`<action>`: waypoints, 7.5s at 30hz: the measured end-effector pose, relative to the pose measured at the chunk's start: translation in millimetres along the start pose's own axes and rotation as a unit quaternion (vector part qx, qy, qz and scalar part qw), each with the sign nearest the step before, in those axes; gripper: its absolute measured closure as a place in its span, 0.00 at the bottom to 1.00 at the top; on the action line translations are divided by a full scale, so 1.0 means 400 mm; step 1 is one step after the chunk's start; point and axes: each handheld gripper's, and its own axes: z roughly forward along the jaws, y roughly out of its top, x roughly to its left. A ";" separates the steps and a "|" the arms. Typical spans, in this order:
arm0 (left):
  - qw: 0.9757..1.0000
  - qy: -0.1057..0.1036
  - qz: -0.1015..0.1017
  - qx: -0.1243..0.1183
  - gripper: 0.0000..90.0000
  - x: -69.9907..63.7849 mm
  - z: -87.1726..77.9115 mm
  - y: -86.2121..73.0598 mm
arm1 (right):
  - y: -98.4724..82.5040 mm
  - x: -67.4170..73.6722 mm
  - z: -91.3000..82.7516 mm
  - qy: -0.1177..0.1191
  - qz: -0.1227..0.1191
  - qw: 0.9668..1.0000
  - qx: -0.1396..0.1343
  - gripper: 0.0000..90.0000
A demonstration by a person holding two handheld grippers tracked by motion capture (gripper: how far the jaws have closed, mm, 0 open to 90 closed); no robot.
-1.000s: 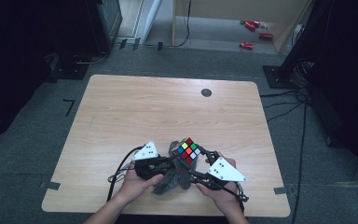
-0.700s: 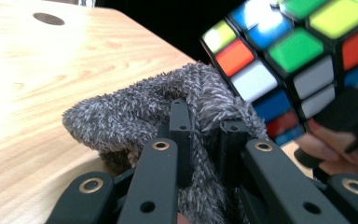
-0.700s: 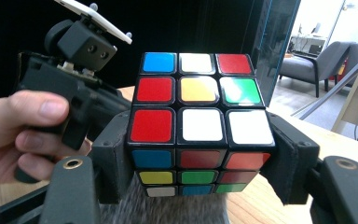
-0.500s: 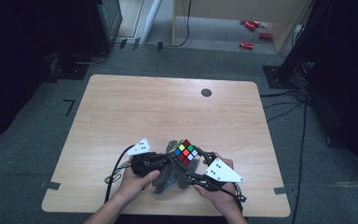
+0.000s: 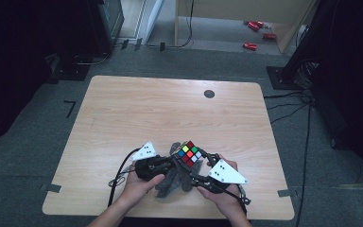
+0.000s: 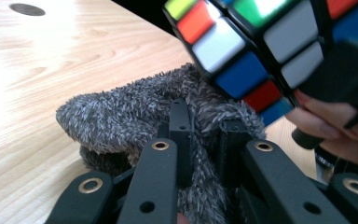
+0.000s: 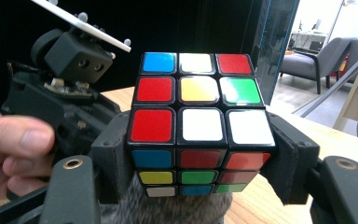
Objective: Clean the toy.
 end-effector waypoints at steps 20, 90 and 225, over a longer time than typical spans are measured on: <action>0.999 0.031 0.021 0.012 0.87 0.007 -0.009 0.004 | -0.008 0.003 0.002 -0.003 -0.018 1.000 0.009 0.39; 0.944 0.140 0.289 -0.073 0.28 -0.071 -0.047 0.002 | 0.043 0.065 0.054 0.009 0.110 0.994 0.014 0.38; 0.981 0.070 0.170 0.064 0.39 -0.060 -0.002 0.006 | 0.012 -0.038 0.004 0.000 0.121 0.991 0.059 0.90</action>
